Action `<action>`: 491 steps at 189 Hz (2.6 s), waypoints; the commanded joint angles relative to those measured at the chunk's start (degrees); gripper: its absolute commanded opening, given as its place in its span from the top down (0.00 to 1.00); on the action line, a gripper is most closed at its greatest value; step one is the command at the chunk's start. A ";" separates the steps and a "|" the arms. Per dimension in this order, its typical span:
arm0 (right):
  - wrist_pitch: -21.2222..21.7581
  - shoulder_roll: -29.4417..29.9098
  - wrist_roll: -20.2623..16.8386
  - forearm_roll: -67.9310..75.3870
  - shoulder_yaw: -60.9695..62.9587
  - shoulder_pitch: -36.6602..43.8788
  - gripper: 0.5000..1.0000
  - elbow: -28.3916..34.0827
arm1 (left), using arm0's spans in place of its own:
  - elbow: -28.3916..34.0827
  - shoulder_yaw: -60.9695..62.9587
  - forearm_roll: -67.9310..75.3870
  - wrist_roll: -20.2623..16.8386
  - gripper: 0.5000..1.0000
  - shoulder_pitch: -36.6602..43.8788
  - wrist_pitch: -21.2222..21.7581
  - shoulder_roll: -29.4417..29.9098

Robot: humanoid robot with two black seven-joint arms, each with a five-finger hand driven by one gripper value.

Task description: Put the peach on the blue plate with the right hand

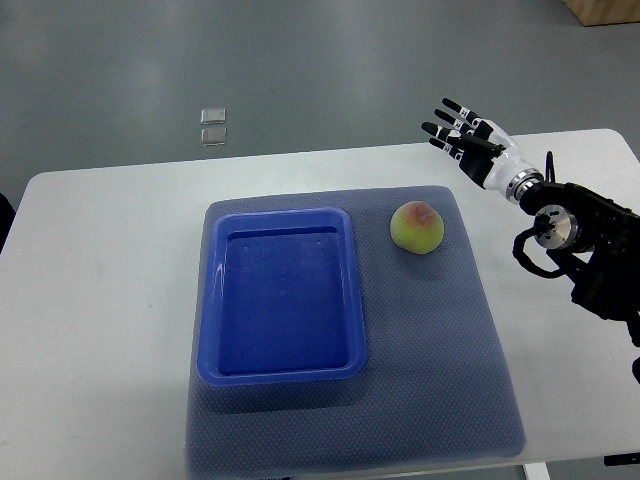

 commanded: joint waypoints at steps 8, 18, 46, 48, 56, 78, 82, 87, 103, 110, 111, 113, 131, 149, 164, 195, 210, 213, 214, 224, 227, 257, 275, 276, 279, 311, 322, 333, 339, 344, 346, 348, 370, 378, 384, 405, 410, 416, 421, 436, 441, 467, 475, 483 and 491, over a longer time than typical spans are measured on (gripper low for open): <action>0.00 -0.10 0.06 0.00 0.06 0.17 0.14 0.00 | 0.07 0.02 0.03 0.00 0.00 0.00 -0.01 0.00; -0.09 -0.10 0.06 0.00 0.15 0.17 0.14 0.00 | 0.07 0.02 0.03 0.00 0.00 0.00 -0.01 0.00; -0.18 -0.02 0.06 0.00 0.50 0.26 0.14 0.00 | 0.07 0.02 0.03 0.00 0.00 0.00 -0.01 0.00; -0.18 0.07 0.06 0.00 0.50 0.26 0.14 0.00 | -0.01 0.02 0.03 0.00 0.00 0.00 -0.01 0.00; -0.26 0.07 0.06 0.00 0.50 0.26 0.14 0.00 | 0.07 0.02 0.03 0.00 0.00 0.00 -0.01 0.00; -0.26 0.07 0.15 0.00 0.41 0.08 0.14 0.00 | 0.07 0.02 0.03 0.00 0.00 0.00 -0.01 0.00; -0.26 0.07 0.15 0.00 0.41 0.08 0.14 0.00 | 0.07 0.02 0.03 0.00 0.00 0.00 -0.01 0.00; -0.26 0.07 0.15 0.00 0.41 0.08 0.14 0.00 | 0.07 0.02 0.03 0.00 0.00 0.00 -0.01 0.00; -0.53 0.07 0.15 0.00 0.41 0.08 0.14 0.00 | 0.07 0.02 0.03 0.00 0.00 0.00 -0.01 0.00; -0.53 -0.02 0.15 0.00 0.32 0.08 0.14 0.00 | 0.07 0.02 0.03 0.00 0.00 0.00 0.08 0.00; -0.53 -0.02 0.15 0.00 0.32 0.08 0.14 0.00 | 0.07 0.02 0.03 0.00 0.00 0.00 0.08 0.00; -0.53 -0.02 0.15 0.00 0.32 0.08 0.14 0.00 | 0.07 0.02 0.03 0.00 0.00 0.00 0.08 0.00; -0.70 -0.10 0.15 0.00 0.41 0.17 0.14 -0.17 | 0.07 0.02 0.03 0.00 0.00 0.00 -0.01 0.00; -0.53 -0.10 0.15 0.00 0.50 0.17 0.14 -0.17 | 0.07 0.02 0.03 0.00 0.00 0.00 0.08 0.00; -0.09 -0.10 0.06 0.00 0.50 0.17 0.14 -0.17 | 0.07 0.02 0.03 0.00 0.00 0.00 0.08 0.00; 0.18 -0.10 0.06 0.00 0.23 0.17 0.14 -0.17 | 0.07 0.02 0.03 0.00 0.00 0.00 -0.01 0.00; 0.18 -0.10 0.06 0.00 0.23 0.26 0.14 -0.17 | 0.07 0.02 0.03 0.00 0.00 0.00 -0.01 0.00; 0.18 -0.10 0.06 0.00 0.15 0.26 0.14 -0.08 | 0.07 0.02 0.03 0.00 0.00 0.00 -0.01 0.00; 0.18 -0.10 0.06 0.00 0.15 0.26 0.14 -0.08 | 0.07 0.02 0.03 0.00 0.00 0.00 -0.01 0.00; 0.18 -0.10 0.06 0.00 0.06 0.26 0.14 -0.08 | 0.07 0.02 0.03 0.00 0.00 0.00 -0.01 0.00; 0.18 -0.10 0.06 -0.09 0.06 0.26 0.14 -0.08 | 0.07 0.02 0.03 0.00 0.00 0.00 -0.01 0.00; 0.18 -0.19 0.06 -0.09 -0.03 0.17 0.14 0.00 | 0.07 0.02 0.11 0.00 0.00 0.00 -0.01 0.00; 0.18 -0.19 0.06 -1.06 -0.12 0.17 0.14 0.00 | 0.07 0.02 0.11 0.00 0.00 0.00 -0.01 0.00; 0.18 -0.19 0.06 -1.06 -0.12 0.17 0.14 0.00 | 0.07 0.02 0.11 0.00 0.00 0.00 -0.01 0.00; 0.18 -0.19 0.06 -1.06 -0.12 0.17 0.14 0.00 | 0.07 0.02 0.11 0.00 0.00 0.00 -0.01 0.00; 0.53 -0.28 -0.02 -7.47 -0.12 0.35 0.15 0.09 | 0.07 0.02 0.11 0.00 0.00 0.00 0.08 0.00; 0.97 -0.37 -0.02 -8.88 -0.12 0.35 0.14 0.18 | 0.07 0.10 0.11 0.00 0.00 0.00 -0.01 0.00; 2.99 -1.16 -0.02 -13.10 -0.12 0.70 0.15 0.36 | 0.07 0.10 0.11 0.00 0.00 0.00 0.08 0.00; 3.69 -1.42 0.06 -14.50 -0.12 0.79 0.15 0.36 | 0.07 0.10 0.11 0.00 0.00 0.00 -0.01 0.00; 3.69 -1.42 0.06 -14.50 -0.12 0.79 0.15 0.36 | 0.07 0.10 0.11 0.00 0.00 0.00 -0.01 0.00; 3.69 -1.42 0.06 -14.50 -0.12 0.79 0.15 0.36 | 0.07 0.10 0.11 0.00 0.00 0.00 -0.01 0.00; 4.92 -2.04 0.06 -17.58 -0.03 1.49 0.15 0.44 | 0.07 0.10 0.11 0.00 0.00 0.00 -0.01 0.00; 8.00 -3.71 0.06 -25.05 -0.12 4.30 0.15 0.53 | 0.07 0.10 0.11 0.00 0.00 0.00 -0.01 0.00; 8.61 -4.15 0.06 -26.72 -0.12 4.83 0.15 0.62 | 0.07 0.10 0.11 0.00 0.00 0.00 -0.01 0.00; 10.61 -5.10 0.06 -30.98 -0.20 6.40 0.15 0.71 | 0.16 0.10 0.11 0.00 0.00 0.00 -0.01 0.00; 14.41 -7.57 0.15 -40.16 -0.29 9.22 0.15 2.81 | 0.07 0.10 0.03 0.00 0.00 0.00 -0.01 0.00; 15.03 -8.10 0.06 -42.19 -0.38 9.75 0.15 3.34 | 0.07 0.10 0.03 0.00 0.00 0.00 -0.01 0.00; 15.56 -8.54 0.06 -44.03 -0.64 10.19 0.15 3.96 | 0.07 0.10 0.11 0.09 0.00 0.00 -0.01 0.00; 15.56 -8.54 0.06 -44.03 -0.64 10.19 0.15 3.96 | 0.07 0.10 0.11 0.09 0.00 0.00 -0.01 0.00; 16.79 -10.47 1.21 -53.87 -4.86 12.65 0.15 8.52 | 0.07 0.10 0.11 0.00 0.00 0.00 -0.01 0.00; 16.79 -10.74 1.30 -54.67 -5.48 12.92 0.15 9.06 | 0.07 0.10 0.03 0.00 0.00 0.00 -0.01 0.00; 16.70 -14.43 2.53 -63.11 -13.92 16.61 0.15 16.97 | 0.07 0.10 0.03 0.00 0.00 0.00 0.08 0.00; 16.70 -14.43 2.53 -63.11 -13.92 16.61 0.15 16.97 | 0.07 0.10 0.03 0.00 0.00 0.00 0.08 0.00; 16.52 -15.84 2.53 -66.97 -17.70 18.37 0.15 20.75 | 0.16 0.10 0.03 0.00 0.00 0.00 0.08 0.00; 16.35 -16.36 2.61 -70.23 -19.10 18.98 0.15 22.42 | 0.16 0.10 0.03 0.00 0.00 0.00 0.08 0.00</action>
